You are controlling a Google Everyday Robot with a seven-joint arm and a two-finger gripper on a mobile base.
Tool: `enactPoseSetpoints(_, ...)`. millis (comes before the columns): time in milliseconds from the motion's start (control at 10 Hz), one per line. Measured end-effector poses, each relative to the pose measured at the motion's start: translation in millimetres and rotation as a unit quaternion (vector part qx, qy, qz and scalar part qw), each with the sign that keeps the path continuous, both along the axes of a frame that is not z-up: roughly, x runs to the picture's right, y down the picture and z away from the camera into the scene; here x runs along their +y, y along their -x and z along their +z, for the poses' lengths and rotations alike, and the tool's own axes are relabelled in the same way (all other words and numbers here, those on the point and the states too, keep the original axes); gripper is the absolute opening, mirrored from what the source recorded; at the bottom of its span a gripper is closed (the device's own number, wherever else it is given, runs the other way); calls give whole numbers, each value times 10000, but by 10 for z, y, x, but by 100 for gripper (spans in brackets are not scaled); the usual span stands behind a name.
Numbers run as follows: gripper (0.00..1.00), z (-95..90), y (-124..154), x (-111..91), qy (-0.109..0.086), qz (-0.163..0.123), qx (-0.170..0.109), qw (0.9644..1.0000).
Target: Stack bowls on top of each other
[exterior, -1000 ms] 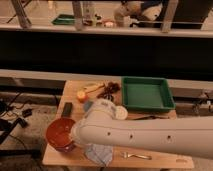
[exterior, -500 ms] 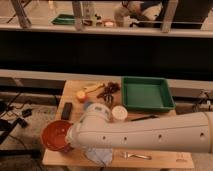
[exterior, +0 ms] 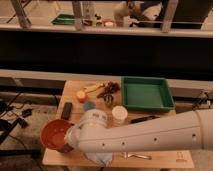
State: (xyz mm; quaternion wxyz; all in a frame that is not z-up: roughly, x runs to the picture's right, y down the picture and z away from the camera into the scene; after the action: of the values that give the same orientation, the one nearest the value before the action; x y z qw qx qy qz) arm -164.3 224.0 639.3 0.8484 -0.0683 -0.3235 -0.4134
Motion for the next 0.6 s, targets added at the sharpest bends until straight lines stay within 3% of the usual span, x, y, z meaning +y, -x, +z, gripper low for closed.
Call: enactPoseSetpoints(600,0,206,71,-60,-25,164,-24,9999)
